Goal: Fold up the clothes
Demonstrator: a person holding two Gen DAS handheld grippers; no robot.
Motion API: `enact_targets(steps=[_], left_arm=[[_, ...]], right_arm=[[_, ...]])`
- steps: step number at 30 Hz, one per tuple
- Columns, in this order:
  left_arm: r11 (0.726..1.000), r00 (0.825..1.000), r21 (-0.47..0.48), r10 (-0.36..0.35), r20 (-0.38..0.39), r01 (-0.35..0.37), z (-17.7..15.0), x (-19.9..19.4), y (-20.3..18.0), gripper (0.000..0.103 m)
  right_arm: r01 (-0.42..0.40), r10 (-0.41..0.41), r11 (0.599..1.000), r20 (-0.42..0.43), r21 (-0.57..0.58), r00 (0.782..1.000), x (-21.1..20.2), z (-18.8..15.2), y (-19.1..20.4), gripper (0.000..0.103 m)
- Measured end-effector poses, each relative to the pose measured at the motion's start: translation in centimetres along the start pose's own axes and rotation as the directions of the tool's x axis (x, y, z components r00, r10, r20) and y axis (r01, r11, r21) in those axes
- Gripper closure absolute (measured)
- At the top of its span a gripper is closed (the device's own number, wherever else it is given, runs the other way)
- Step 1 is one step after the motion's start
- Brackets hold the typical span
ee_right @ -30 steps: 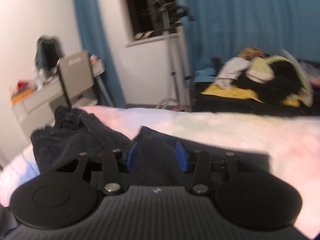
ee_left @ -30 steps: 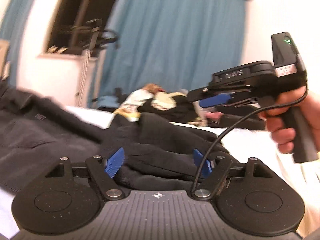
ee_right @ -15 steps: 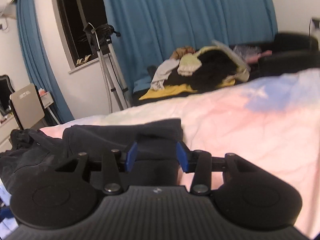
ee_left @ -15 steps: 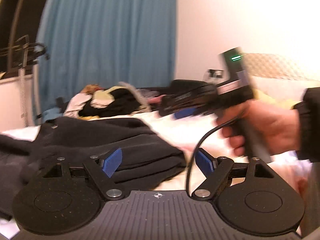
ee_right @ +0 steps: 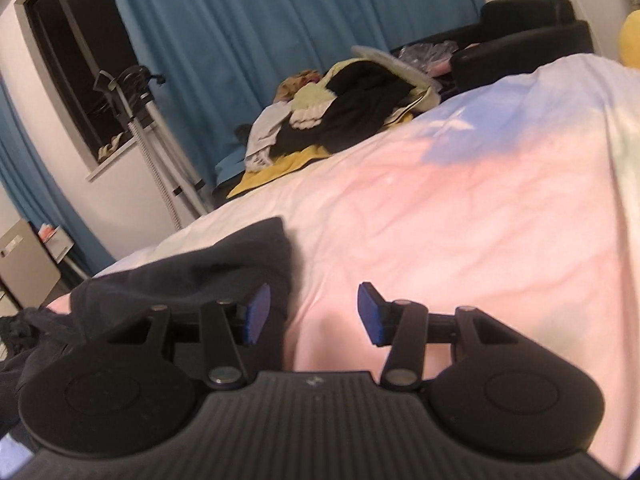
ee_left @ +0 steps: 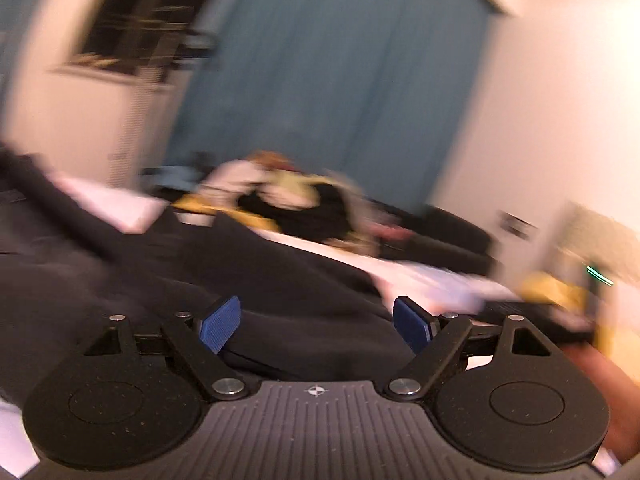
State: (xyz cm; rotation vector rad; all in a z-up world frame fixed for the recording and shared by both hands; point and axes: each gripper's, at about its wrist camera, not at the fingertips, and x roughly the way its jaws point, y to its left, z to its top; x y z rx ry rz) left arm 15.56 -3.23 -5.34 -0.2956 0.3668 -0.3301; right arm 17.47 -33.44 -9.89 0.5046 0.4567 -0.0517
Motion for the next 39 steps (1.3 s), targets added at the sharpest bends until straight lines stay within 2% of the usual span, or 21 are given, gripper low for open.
enact_targets(steps=[1, 3, 4, 8, 9, 10, 11, 14, 15, 20, 23, 25, 27, 29, 31, 32, 33, 35, 36, 37, 39], left_arm=[[0.998, 0.998, -0.032, 0.061, -0.013, -0.061, 0.1, 0.8, 0.8, 0.025], [0.989, 0.992, -0.085, 0.119, -0.037, -0.121, 0.2, 1.8, 2.1, 0.025], [0.987, 0.99, -0.094, 0.126, -0.054, -0.131, 0.1, 2.3, 2.5, 0.026], [0.986, 0.986, -0.082, 0.136, -0.098, -0.144, -0.2, 4.7, 2.8, 0.027], [0.987, 0.986, -0.081, 0.134, -0.095, -0.142, -0.2, 5.0, 2.9, 0.033], [0.988, 0.987, -0.075, 0.126, -0.101, -0.134, 0.0, 5.2, 2.9, 0.057], [0.991, 0.986, -0.062, 0.108, -0.124, -0.116, 0.1, 5.7, 3.0, 0.072], [0.992, 0.983, -0.048, 0.111, -0.149, -0.119, 0.6, 5.2, 3.2, 0.076], [0.992, 0.983, -0.04, 0.117, -0.143, -0.124, 0.9, 4.8, 3.1, 0.076], [0.992, 0.988, 0.044, 0.126, -0.089, -0.123, 2.5, 2.2, 1.1, 0.077], [0.987, 0.981, 0.079, 0.15, -0.124, -0.141, 1.4, 2.4, 1.4, 0.077], [0.983, 0.974, 0.102, 0.168, -0.15, -0.153, 0.6, 2.7, 1.6, 0.077], [0.98, 0.965, 0.103, 0.188, -0.184, -0.171, -0.5, 3.8, 1.9, 0.077], [0.976, 0.963, 0.121, 0.2, -0.181, -0.18, -0.7, 3.9, 1.6, 0.077], [0.974, 0.962, 0.132, 0.206, -0.178, -0.184, -0.8, 3.9, 1.3, 0.076], [0.975, 0.963, 0.128, 0.203, -0.179, -0.182, -0.8, 3.9, 1.4, 0.076], [0.976, 0.963, 0.124, 0.201, -0.18, -0.18, -0.8, 3.9, 1.4, 0.076], [0.975, 0.963, 0.13, 0.203, -0.179, -0.181, -0.9, 3.8, 1.3, 0.075], [0.974, 0.963, 0.138, 0.205, -0.176, -0.182, -1.0, 3.9, 1.1, 0.074], [0.973, 0.964, 0.145, 0.203, -0.173, -0.179, -1.0, 3.8, 1.0, 0.074], [0.973, 0.968, 0.16, 0.192, -0.165, -0.165, -1.1, 3.8, 0.7, 0.071]], right_arm=[[-0.013, 0.013, 1.0, -0.009, -0.001, 1.0, 0.1, -0.2, 0.3, 0.052], [-0.031, 0.031, 0.999, -0.022, -0.016, 0.999, 0.1, -0.7, 0.8, 0.048], [-0.037, 0.037, 0.999, -0.027, -0.024, 0.999, 0.0, -0.9, 1.1, 0.042], [-0.082, 0.081, 0.997, -0.053, -0.011, 0.995, 0.7, -1.2, 1.5, 0.039], [-0.1, 0.1, 0.995, -0.063, -0.002, 0.993, 1.0, -1.4, 1.5, 0.037], [-0.125, 0.125, 0.992, -0.077, 0.01, 0.989, 1.2, -1.7, 1.5, 0.036], [-0.147, 0.149, 0.989, -0.091, 0.033, 0.985, 1.4, -1.9, 1.4, 0.036], [-0.217, 0.237, 0.964, -0.124, 0.151, 0.964, 2.0, -2.6, 0.8, 0.035], [-0.235, 0.261, 0.954, -0.129, 0.188, 0.957, 2.2, -2.8, 0.7, 0.031], [-0.245, 0.281, 0.945, -0.154, 0.218, 0.947, 2.3, -3.4, 0.5, 0.03], [-0.267, 0.304, 0.939, -0.162, 0.216, 0.939, 2.7, -3.9, 0.7, 0.027], [-0.287, 0.334, 0.927, -0.181, 0.242, 0.925, 3.2, -3.9, 0.8, 0.026], [-0.335, 0.405, 0.887, -0.186, 0.318, 0.895, 3.5, -3.3, 1.3, 0.024], [-0.428, 0.48, 0.852, -0.125, 0.302, 0.868, 2.4, -2.0, 2.2, 0.024], [-0.516, 0.555, 0.8, -0.052, 0.307, 0.83, 1.6, -1.3, 2.6, 0.025], [-0.519, 0.558, 0.794, -0.038, 0.317, 0.829, 1.6, -1.2, 2.7, 0.025], [-0.496, 0.537, 0.807, -0.048, 0.321, 0.842, 2.0, -1.5, 2.6, 0.025], [-0.425, 0.475, 0.844, -0.088, 0.326, 0.875, 3.0, -2.2, 2.3, 0.035], [-0.376, 0.436, 0.864, -0.122, 0.334, 0.892, 3.8, -2.8, 1.8, 0.059], [-0.354, 0.421, 0.868, -0.139, 0.348, 0.896, 4.5, -3.3, 1.4, 0.072], [-0.33, 0.405, 0.871, -0.154, 0.363, 0.901, 5.3, -3.6, 0.9, 0.081]])
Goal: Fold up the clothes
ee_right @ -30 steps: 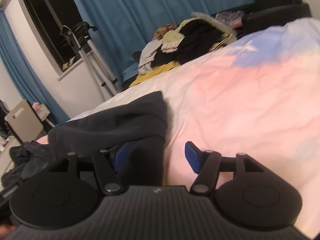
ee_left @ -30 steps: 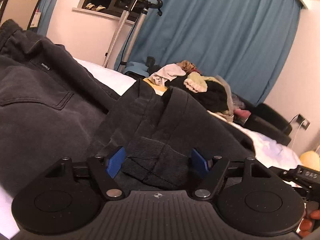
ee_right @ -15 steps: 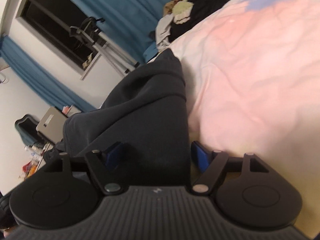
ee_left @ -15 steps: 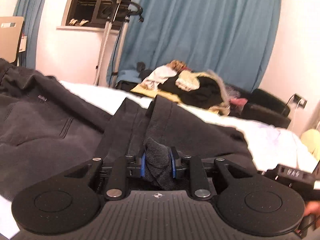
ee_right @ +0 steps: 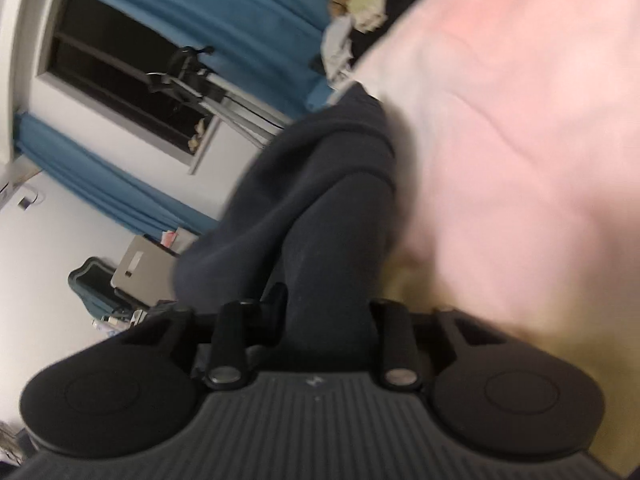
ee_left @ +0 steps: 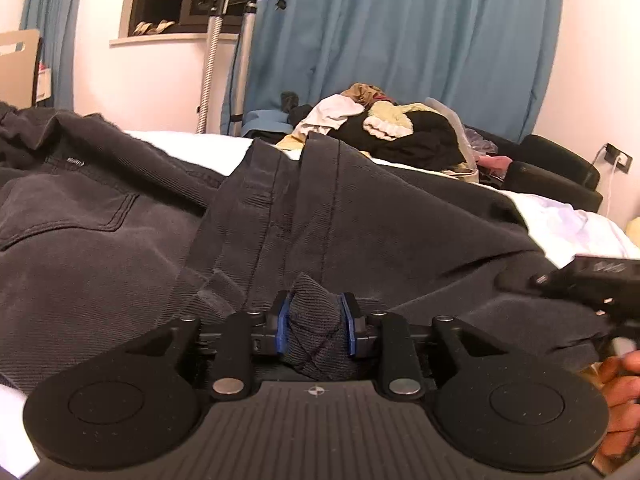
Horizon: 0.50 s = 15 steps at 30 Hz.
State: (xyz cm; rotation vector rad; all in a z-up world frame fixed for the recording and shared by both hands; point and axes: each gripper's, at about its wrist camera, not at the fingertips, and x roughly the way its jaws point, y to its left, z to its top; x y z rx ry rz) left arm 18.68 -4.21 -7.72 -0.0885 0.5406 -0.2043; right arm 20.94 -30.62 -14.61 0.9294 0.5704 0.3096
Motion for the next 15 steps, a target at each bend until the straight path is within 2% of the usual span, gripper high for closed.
enact_targets(steps=[3, 6, 7, 11, 15], left_arm=[[0.999, 1.0, 0.04, 0.017, 0.019, -0.018, 0.1, -0.6, -0.7, 0.063], [0.996, 0.997, 0.081, 0.026, 0.077, -0.032, 0.4, -2.5, -1.4, 0.037], [0.995, 0.994, 0.088, 0.026, 0.106, -0.036, 0.5, -3.5, -1.6, 0.034], [0.998, 0.981, 0.063, -0.02, 0.195, 0.008, 1.3, -7.8, -1.4, 0.029], [0.999, 0.968, 0.048, 0.004, 0.251, -0.017, 2.8, -9.9, -1.5, 0.027]], right_arm=[[0.067, -0.066, 0.993, 0.018, -0.097, 0.998, -0.8, 0.4, 2.7, 0.089], [0.085, -0.076, 0.979, 0.057, -0.184, 0.995, -2.8, 0.9, 5.8, 0.091], [0.085, -0.072, 0.973, 0.068, -0.212, 0.995, -3.5, 1.1, 6.8, 0.091], [0.077, -0.048, 0.949, 0.101, -0.304, 0.994, -7.0, 1.4, 9.3, 0.091], [0.101, -0.062, 0.936, 0.123, -0.337, 0.99, -11.4, 2.0, 10.6, 0.091]])
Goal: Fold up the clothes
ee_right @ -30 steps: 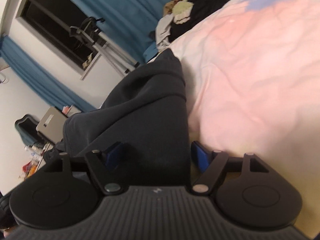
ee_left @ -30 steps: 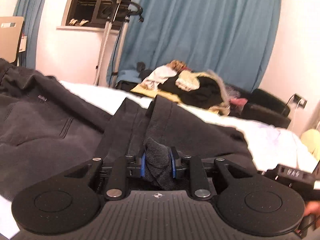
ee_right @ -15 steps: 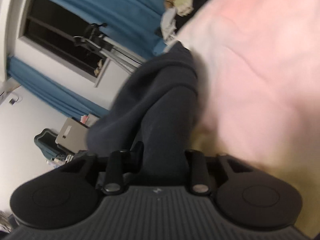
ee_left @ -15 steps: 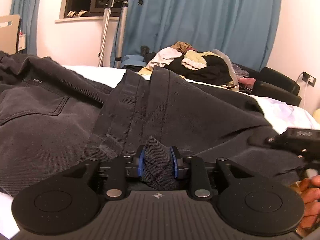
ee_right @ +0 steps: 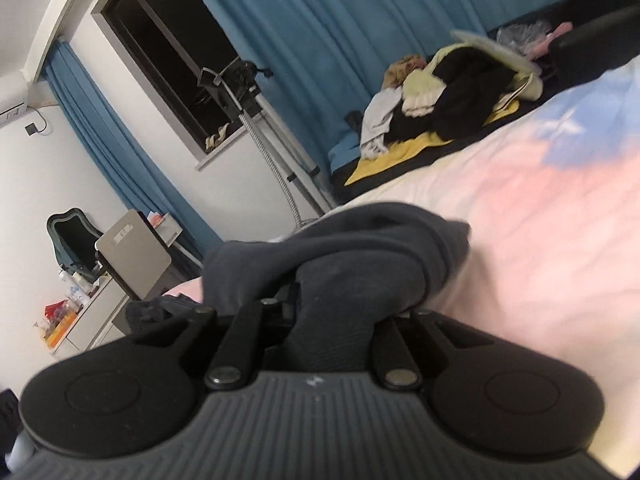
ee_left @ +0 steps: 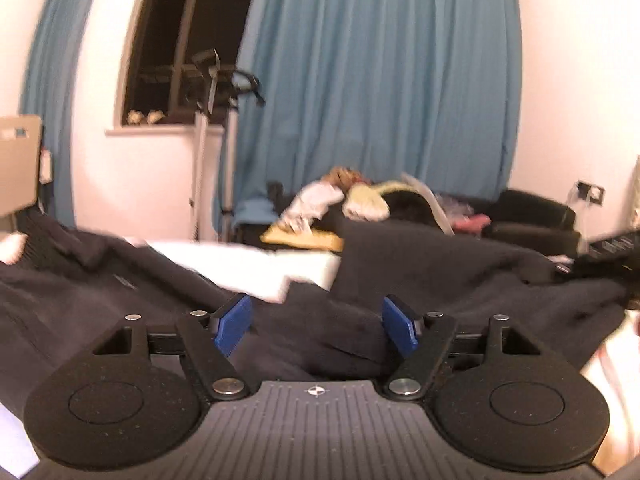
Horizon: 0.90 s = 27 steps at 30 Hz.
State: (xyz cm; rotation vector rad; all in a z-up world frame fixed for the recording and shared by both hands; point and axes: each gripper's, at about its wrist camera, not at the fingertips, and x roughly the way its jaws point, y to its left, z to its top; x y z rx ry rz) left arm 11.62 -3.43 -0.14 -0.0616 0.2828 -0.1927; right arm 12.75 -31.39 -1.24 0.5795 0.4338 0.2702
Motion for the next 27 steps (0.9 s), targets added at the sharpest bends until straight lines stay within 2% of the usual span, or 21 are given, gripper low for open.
enact_targets(steps=[4, 7, 9, 12, 14, 16, 17, 18, 20, 21, 23, 24, 27], left_arm=[[1.0, 0.999, 0.026, -0.007, -0.04, 0.008, 0.7, 1.5, -2.5, 0.027], [0.995, 0.992, 0.081, -0.046, -0.119, 0.056, -0.4, 3.8, -6.5, 0.027], [0.992, 0.982, 0.08, -0.083, -0.169, 0.097, -1.8, 5.1, -9.5, 0.027], [0.981, 0.957, 0.005, -0.188, -0.222, 0.194, -4.7, 5.9, -13.9, 0.027], [0.962, 0.922, -0.025, -0.269, -0.28, 0.273, -6.9, 6.1, -17.7, 0.027], [0.948, 0.893, -0.035, -0.31, -0.325, 0.316, -9.0, 6.3, -21.0, 0.027], [0.947, 0.891, -0.024, -0.311, -0.332, 0.321, -10.0, 6.4, -22.2, 0.027], [0.948, 0.895, 0.0, -0.3, -0.329, 0.318, -10.8, 6.4, -23.1, 0.027], [0.949, 0.905, 0.056, -0.277, -0.322, 0.31, -11.4, 6.4, -23.7, 0.027], [0.946, 0.898, 0.056, -0.284, -0.337, 0.32, -11.2, 6.5, -23.4, 0.027], [0.933, 0.872, 0.048, -0.313, -0.378, 0.356, -10.1, 6.4, -22.1, 0.026], [0.931, 0.873, 0.061, -0.313, -0.373, 0.359, -9.2, 5.7, -21.0, 0.025], [0.93, 0.895, 0.103, -0.302, -0.328, 0.352, -6.3, 3.4, -17.5, 0.015]], right_arm=[[0.045, -0.042, 0.996, 0.03, -0.077, 0.999, -4.9, 0.5, -0.6, 0.091], [0.059, -0.052, 0.992, 0.066, -0.114, 0.996, -9.4, 0.6, -1.6, 0.091], [0.078, -0.066, 0.989, 0.098, -0.122, 0.993, -12.7, 0.8, -2.6, 0.091], [0.125, -0.108, 0.985, 0.142, -0.118, 0.984, -17.4, 1.1, -4.5, 0.091], [0.175, -0.155, 0.978, 0.174, -0.108, 0.972, -20.4, 1.0, -5.9, 0.091], [0.227, -0.204, 0.969, 0.204, -0.099, 0.958, -23.0, 0.7, -7.4, 0.092], [0.256, -0.234, 0.962, 0.209, -0.09, 0.95, -23.8, 0.6, -8.0, 0.092], [0.278, -0.259, 0.958, 0.205, -0.068, 0.944, -24.0, 0.3, -8.6, 0.091], [0.311, -0.3, 0.95, 0.195, -0.029, 0.934, -24.1, -0.4, -9.5, 0.091], [0.323, -0.312, 0.946, 0.198, -0.029, 0.929, -23.8, -0.6, -9.4, 0.091], [0.342, -0.322, 0.938, 0.225, -0.054, 0.92, -23.1, -0.6, -8.3, 0.091], [0.345, -0.321, 0.936, 0.242, -0.065, 0.916, -22.5, -0.4, -7.6, 0.091], [0.334, -0.294, 0.937, 0.281, -0.106, 0.914, -19.9, 0.6, -4.2, 0.09]])
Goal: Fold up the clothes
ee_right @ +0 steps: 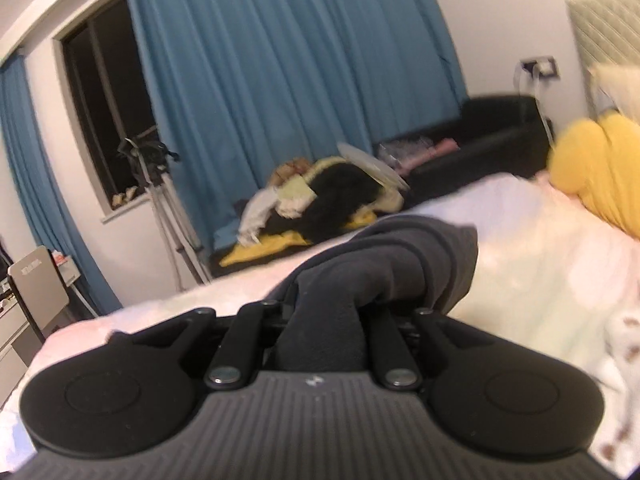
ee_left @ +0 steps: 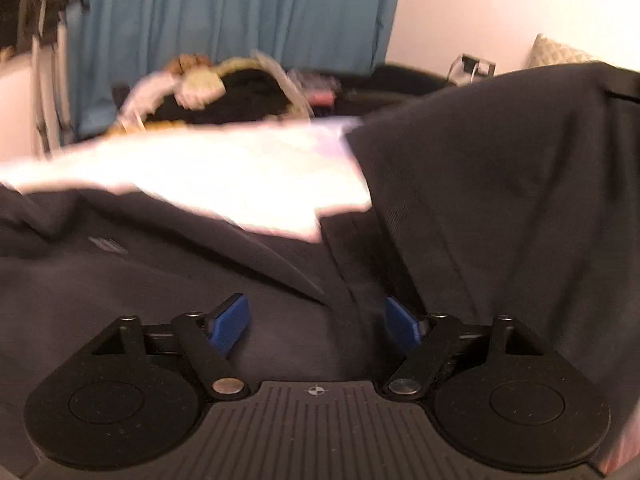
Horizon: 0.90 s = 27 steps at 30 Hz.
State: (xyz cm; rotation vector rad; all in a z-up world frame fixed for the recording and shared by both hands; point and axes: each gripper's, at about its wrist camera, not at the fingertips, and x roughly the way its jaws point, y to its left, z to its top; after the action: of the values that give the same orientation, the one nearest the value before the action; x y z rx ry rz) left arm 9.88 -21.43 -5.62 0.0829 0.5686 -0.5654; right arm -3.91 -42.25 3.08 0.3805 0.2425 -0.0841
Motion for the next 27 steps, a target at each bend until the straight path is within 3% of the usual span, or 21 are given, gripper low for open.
enact_targets(steps=[5, 9, 14, 21, 24, 27], left_arm=[[0.998, 0.993, -0.016, 0.068, 0.094, -0.067, 2.5, -7.0, 6.7, 0.014], [0.978, 0.962, -0.156, 0.172, 0.21, -0.141, 3.0, -12.4, 13.8, 0.011], [0.907, 0.909, -0.377, 0.307, 0.283, -0.189, 1.4, -15.4, 23.0, 0.011], [0.809, 0.863, -0.564, 0.397, 0.313, -0.168, -1.0, -16.7, 31.8, 0.011], [0.784, 0.864, -0.606, 0.392, 0.316, -0.134, -2.1, -16.1, 33.8, 0.011], [0.788, 0.875, -0.607, 0.362, 0.323, -0.102, -2.5, -15.3, 34.6, 0.011]], right_arm=[[-0.051, 0.052, 0.997, 0.016, -0.062, 0.999, 3.8, 0.6, 8.3, 0.089], [-0.093, 0.093, 0.989, 0.001, -0.119, 0.996, 7.7, -0.8, 15.7, 0.089], [-0.172, 0.157, 0.948, -0.079, -0.268, 0.984, 13.4, -5.5, 25.4, 0.089], [-0.233, 0.129, 0.859, -0.248, -0.457, 0.96, 22.1, -16.5, 34.8, 0.086], [-0.23, 0.105, 0.82, -0.258, -0.524, 0.96, 24.1, -20.1, 36.4, 0.076], [-0.239, 0.121, 0.8, -0.243, -0.551, 0.963, 24.3, -20.9, 37.0, 0.063]])
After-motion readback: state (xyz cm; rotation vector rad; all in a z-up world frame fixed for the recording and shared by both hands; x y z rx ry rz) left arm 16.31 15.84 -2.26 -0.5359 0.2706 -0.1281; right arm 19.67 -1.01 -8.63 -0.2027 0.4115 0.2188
